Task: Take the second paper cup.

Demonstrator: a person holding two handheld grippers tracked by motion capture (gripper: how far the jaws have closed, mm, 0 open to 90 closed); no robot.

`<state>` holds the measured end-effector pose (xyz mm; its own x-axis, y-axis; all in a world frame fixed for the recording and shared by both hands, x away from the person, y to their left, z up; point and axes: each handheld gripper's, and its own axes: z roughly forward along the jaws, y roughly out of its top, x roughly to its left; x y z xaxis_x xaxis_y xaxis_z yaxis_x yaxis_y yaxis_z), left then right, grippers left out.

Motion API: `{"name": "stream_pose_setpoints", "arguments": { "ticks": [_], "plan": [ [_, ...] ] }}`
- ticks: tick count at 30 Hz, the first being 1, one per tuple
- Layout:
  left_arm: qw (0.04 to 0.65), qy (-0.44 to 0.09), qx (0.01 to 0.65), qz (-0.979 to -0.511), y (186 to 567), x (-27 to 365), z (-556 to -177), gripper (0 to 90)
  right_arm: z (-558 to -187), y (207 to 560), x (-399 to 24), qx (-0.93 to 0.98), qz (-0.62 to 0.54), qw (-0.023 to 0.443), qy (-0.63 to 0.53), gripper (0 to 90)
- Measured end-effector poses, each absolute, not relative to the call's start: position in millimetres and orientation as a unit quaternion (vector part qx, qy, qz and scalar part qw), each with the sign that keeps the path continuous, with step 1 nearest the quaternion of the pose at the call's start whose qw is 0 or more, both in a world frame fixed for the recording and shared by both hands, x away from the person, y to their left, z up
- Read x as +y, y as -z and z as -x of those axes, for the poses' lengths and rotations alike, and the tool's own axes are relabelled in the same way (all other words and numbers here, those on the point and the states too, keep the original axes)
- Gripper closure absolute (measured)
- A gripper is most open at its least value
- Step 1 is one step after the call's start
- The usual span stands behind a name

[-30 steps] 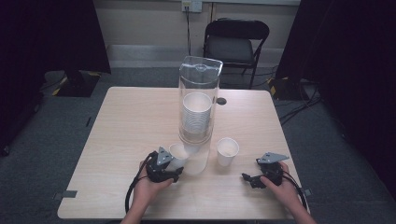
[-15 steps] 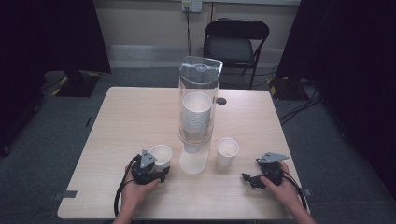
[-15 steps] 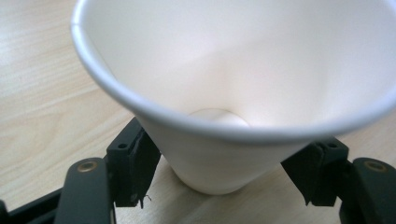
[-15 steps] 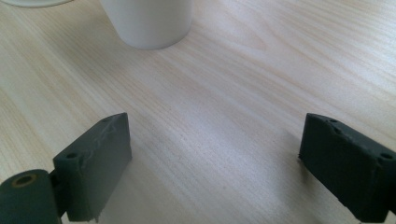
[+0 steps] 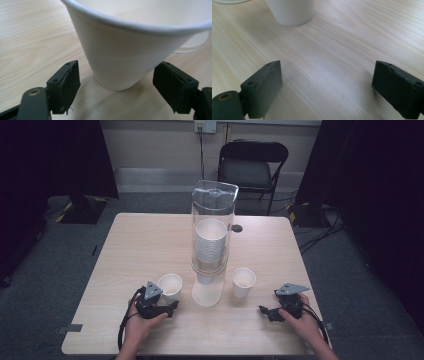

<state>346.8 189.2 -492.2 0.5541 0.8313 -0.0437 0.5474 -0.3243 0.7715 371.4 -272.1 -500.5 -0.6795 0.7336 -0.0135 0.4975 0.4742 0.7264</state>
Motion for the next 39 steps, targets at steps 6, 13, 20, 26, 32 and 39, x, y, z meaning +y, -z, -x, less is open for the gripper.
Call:
{"name": "stream_pose_setpoints", "arguments": {
  "ticks": [6,13,20,26,32,39],
  "plan": [
    [0.383,-0.174,0.436,-0.795,490,205,-339,16.3,-371,500,-272,0.843,-0.366,0.164,-0.36,8.6],
    [0.39,-0.167,0.445,-0.789,491,223,-332,16.1,-371,500,-272,0.843,-0.366,0.164,-0.36,8.6],
    [0.391,-0.165,0.45,-0.786,491,242,-328,16.1,-371,501,-272,0.843,-0.365,0.164,-0.36,8.5],
    [0.4,-0.165,0.458,-0.776,490,260,-328,16.1,-371,500,-272,0.843,-0.366,0.164,-0.36,8.6],
    [0.404,-0.173,0.463,-0.77,489,277,-328,16.1,-371,500,-272,0.843,-0.366,0.164,-0.36,8.6],
    [0.388,-0.177,0.47,-0.773,494,293,-325,16.1,-371,500,-272,0.843,-0.366,0.164,-0.36,8.6]
  ]
}}
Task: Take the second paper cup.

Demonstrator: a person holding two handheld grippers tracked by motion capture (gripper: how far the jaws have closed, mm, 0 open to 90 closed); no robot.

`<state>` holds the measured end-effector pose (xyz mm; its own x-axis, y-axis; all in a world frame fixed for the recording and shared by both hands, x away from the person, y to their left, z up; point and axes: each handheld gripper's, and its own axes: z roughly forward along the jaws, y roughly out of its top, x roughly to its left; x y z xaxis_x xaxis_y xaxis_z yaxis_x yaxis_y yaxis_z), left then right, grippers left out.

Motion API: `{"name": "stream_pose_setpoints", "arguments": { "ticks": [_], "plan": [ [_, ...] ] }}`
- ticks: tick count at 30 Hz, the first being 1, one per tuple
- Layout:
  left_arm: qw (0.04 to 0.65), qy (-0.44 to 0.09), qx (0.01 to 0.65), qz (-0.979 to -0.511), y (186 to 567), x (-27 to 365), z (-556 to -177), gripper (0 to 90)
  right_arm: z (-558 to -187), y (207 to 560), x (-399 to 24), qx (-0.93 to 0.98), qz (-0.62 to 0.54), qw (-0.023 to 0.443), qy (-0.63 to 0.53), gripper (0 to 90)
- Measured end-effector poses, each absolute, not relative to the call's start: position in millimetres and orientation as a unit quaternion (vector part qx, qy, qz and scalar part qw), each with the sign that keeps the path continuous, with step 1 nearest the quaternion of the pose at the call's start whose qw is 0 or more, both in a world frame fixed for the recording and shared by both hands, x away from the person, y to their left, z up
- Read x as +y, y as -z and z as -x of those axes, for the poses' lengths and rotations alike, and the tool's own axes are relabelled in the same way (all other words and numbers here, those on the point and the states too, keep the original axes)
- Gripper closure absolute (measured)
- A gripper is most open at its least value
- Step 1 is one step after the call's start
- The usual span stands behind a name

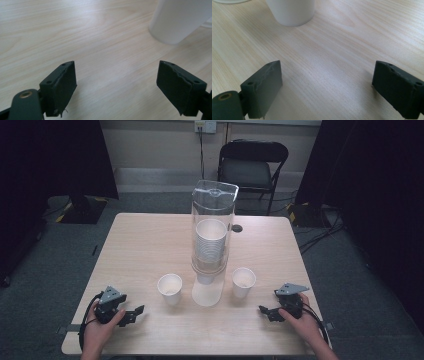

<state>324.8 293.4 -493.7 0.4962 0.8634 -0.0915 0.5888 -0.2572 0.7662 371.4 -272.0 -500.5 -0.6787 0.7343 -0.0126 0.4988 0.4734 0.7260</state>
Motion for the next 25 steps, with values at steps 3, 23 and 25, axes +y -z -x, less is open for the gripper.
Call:
{"name": "stream_pose_setpoints", "arguments": {
  "ticks": [3,23,25],
  "plan": [
    [0.382,-0.179,0.466,-0.778,495.1,298.2,-323.6,16.1,-371.4,500.5,-272.1,0.843,-0.365,0.164,-0.36,8.6],
    [0.352,-0.203,0.456,-0.792,502.2,301.5,-318.4,15.2,-371.3,500.5,-272.0,0.843,-0.366,0.164,-0.36,8.6],
    [0.352,-0.201,0.456,-0.793,502.2,301.6,-318.7,15.0,-371.0,500.4,-272.1,0.842,-0.367,0.163,-0.359,8.6]
  ]
}}
